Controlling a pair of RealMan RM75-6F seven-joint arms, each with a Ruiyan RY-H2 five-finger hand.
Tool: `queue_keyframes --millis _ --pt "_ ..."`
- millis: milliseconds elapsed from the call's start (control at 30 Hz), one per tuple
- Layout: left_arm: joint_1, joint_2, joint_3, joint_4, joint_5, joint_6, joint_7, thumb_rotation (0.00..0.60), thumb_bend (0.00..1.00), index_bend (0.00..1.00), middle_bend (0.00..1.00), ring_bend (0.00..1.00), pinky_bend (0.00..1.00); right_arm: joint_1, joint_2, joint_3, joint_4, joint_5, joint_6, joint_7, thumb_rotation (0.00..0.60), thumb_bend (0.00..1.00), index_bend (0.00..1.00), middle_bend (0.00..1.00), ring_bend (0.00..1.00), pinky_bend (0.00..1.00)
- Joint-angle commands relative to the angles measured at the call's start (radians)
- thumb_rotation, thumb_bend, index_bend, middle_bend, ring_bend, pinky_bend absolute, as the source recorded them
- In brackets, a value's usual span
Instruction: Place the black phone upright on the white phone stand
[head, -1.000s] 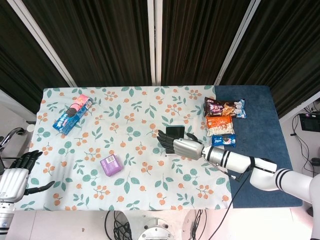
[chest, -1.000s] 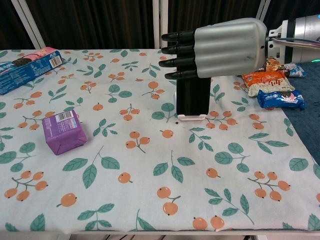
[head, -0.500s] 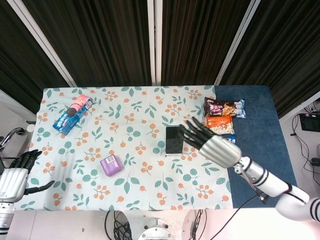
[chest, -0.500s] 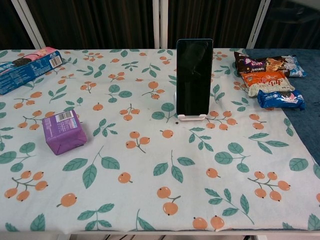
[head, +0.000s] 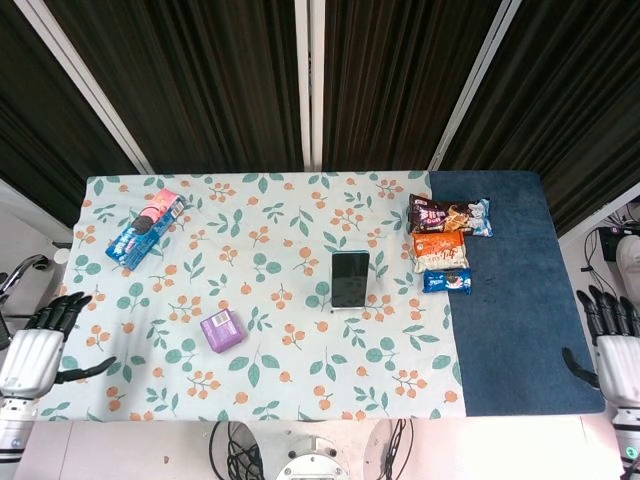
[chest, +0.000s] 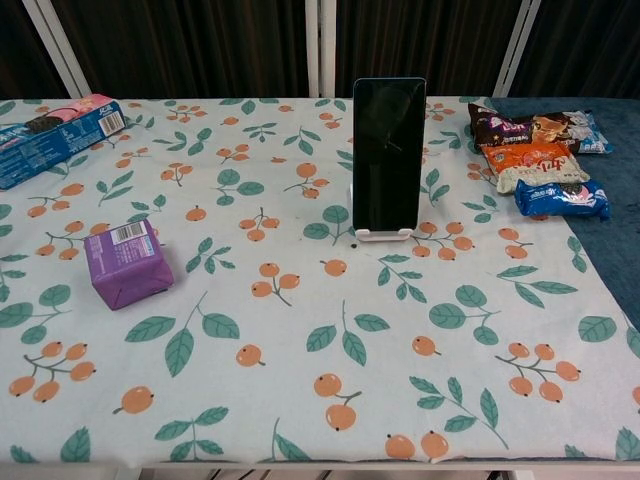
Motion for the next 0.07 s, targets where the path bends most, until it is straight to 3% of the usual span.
queue_keyframes --millis 33,67 --pt "-0.004 -0.001 -0.003 -0.002 0.004 0.001 0.000 0.208 0.00 0.11 0.10 0.10 0.21 -0.033 -0.020 -0.005 0.058 0.007 -0.030 0.045 0.600 0.20 0.00 0.00 0.00 0.00" --pt "-0.004 -0.001 -0.004 -0.002 0.004 0.002 0.001 0.207 0.00 0.11 0.10 0.10 0.21 -0.033 -0.023 -0.001 0.062 0.002 -0.032 0.040 0.600 0.20 0.00 0.00 0.00 0.00"
